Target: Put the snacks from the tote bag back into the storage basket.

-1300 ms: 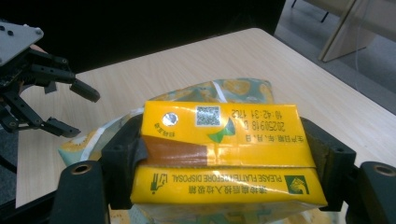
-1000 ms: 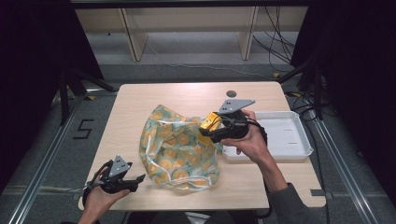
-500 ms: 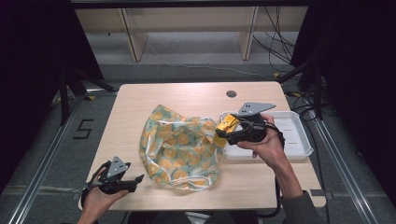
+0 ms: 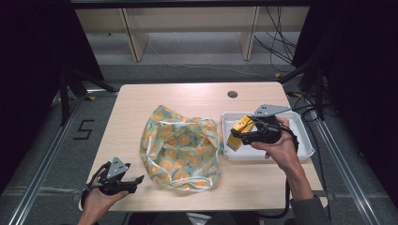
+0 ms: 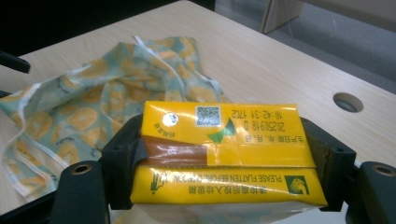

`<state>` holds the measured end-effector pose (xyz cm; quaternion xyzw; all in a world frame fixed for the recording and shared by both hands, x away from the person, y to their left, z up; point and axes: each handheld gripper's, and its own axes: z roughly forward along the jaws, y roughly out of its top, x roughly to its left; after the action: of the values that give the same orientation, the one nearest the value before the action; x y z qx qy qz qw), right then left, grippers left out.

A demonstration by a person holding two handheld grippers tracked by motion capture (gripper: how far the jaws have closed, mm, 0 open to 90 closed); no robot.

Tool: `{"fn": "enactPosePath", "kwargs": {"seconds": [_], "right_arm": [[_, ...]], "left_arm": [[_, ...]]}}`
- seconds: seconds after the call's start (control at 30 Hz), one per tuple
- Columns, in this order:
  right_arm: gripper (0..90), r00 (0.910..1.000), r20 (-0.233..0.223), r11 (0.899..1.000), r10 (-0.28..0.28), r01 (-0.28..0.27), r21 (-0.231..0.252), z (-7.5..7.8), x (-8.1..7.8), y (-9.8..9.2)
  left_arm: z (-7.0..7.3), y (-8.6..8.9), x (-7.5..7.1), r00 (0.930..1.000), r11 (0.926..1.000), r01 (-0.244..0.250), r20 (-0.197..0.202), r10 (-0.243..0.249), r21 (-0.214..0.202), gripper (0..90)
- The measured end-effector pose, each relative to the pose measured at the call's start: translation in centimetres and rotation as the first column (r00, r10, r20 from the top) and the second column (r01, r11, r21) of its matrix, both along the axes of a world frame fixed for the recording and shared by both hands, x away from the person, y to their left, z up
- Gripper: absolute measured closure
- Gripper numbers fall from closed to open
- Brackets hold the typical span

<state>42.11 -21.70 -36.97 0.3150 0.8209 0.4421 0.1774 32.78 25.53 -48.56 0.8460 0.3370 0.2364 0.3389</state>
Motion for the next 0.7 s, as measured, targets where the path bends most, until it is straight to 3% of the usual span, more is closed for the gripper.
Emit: {"fn": "enactPosePath", "kwargs": {"seconds": [0.07,0.1,0.3,0.37,0.4,0.43,0.47,0.5,0.6,0.63,0.7], "right_arm": [[29.1,0.9988,-0.020,0.999,-0.044,0.044,0.018,-0.4,0.0,-0.1],[29.1,0.9983,-0.038,0.999,-0.043,0.044,0.003,-0.5,0.1,-0.4],[29.1,0.9942,-0.059,0.996,-0.090,0.089,-0.018,-1.8,0.9,-0.8],[29.1,0.9945,-0.045,0.995,-0.094,0.094,-0.020,-2.2,1.2,-0.9],[29.1,0.9941,-0.051,0.995,-0.096,0.095,-0.021,-2.4,1.4,-0.9],[29.1,0.9929,-0.065,0.995,-0.100,0.098,-0.025,-2.5,1.4,-1.0],[29.1,0.9922,-0.069,0.994,-0.104,0.103,-0.023,-2.8,1.6,-1.0],[29.1,0.9920,-0.061,0.994,-0.111,0.110,-0.020,-3.1,1.7,-1.0],[29.1,0.9897,-0.073,0.992,-0.123,0.121,-0.025,-3.7,2.0,-1.0],[29.1,0.9898,-0.084,0.993,-0.115,0.112,-0.037,-3.8,2.1,-1.1],[29.1,0.9884,-0.086,0.992,-0.125,0.123,-0.029,-4.2,2.3,-1.1]], "left_arm": [[0.0,0.0,0.0,1.0000,1.0000,-0.001,0.003,0.001,0.004,29.7],[0.0,0.0,0.0,1.0000,1.0000,-0.001,0.003,0.001,0.003,29.7],[0.1,0.1,0.1,0.9999,0.9999,0.007,0.011,-0.007,0.011,29.5],[0.0,0.1,0.1,0.9999,1.0000,0.003,0.016,-0.002,-0.009,29.4],[0.1,0.2,0.2,0.9999,0.9999,0.010,0.011,-0.010,0.006,29.0],[0.0,0.0,-0.1,0.9996,0.9992,-0.026,-0.006,0.026,-0.029,29.0],[0.0,0.0,-0.2,0.9995,0.9989,-0.031,-0.012,0.030,-0.034,29.0],[0.1,0.1,0.0,1.0000,0.9999,-0.007,0.005,0.007,-0.011,29.0],[0.1,0.2,0.2,0.9999,0.9999,0.009,0.012,-0.009,0.006,29.0],[-0.1,-0.1,-0.1,0.9996,0.9988,-0.029,-0.002,0.029,-0.039,29.0],[0.1,0.1,0.1,1.0000,1.0000,-0.003,0.006,0.003,-0.007,29.0]]}}
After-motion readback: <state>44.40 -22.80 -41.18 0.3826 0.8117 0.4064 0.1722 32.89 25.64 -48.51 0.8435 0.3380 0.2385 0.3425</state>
